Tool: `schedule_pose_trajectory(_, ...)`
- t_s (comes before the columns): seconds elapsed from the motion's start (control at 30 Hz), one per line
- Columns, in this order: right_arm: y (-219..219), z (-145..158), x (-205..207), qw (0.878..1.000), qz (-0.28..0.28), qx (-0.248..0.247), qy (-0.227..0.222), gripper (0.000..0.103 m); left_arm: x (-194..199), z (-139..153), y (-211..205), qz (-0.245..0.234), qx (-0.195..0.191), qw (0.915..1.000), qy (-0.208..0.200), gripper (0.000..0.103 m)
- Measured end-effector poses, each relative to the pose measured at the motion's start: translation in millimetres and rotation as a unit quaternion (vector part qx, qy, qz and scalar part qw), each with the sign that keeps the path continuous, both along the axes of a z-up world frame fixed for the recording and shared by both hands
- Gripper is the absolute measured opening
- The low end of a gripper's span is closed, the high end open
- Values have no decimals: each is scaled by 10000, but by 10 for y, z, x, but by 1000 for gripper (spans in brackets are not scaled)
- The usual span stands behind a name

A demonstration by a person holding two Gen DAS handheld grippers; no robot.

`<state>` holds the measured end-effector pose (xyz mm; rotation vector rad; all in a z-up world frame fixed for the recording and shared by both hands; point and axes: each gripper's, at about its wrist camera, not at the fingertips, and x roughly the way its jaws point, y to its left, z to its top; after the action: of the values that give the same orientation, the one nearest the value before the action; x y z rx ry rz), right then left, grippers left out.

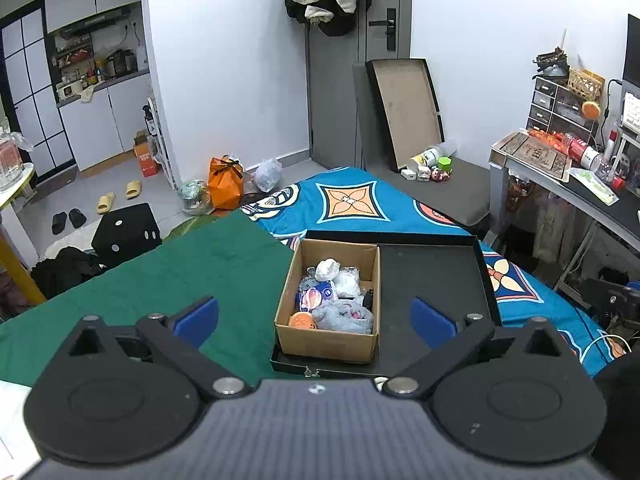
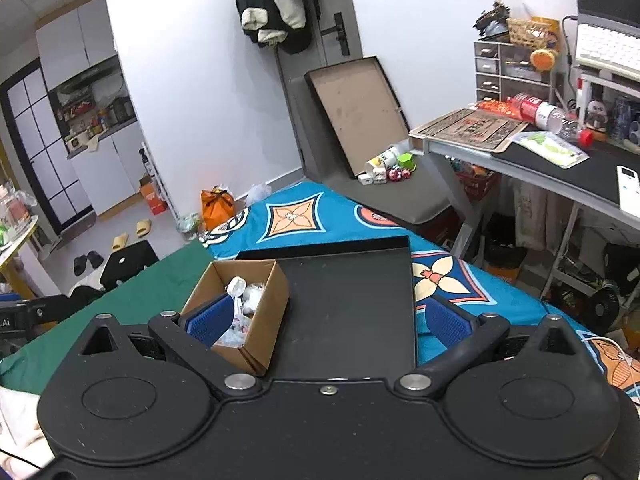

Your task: Organize soft objects

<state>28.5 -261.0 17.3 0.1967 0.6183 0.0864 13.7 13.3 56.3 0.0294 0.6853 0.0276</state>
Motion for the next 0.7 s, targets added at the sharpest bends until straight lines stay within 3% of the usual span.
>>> schedule_pose_trajectory(0.7,-44,55,-465,9999,-92,92,0,103,-500,94,-70,106,77,9997,-199,102)
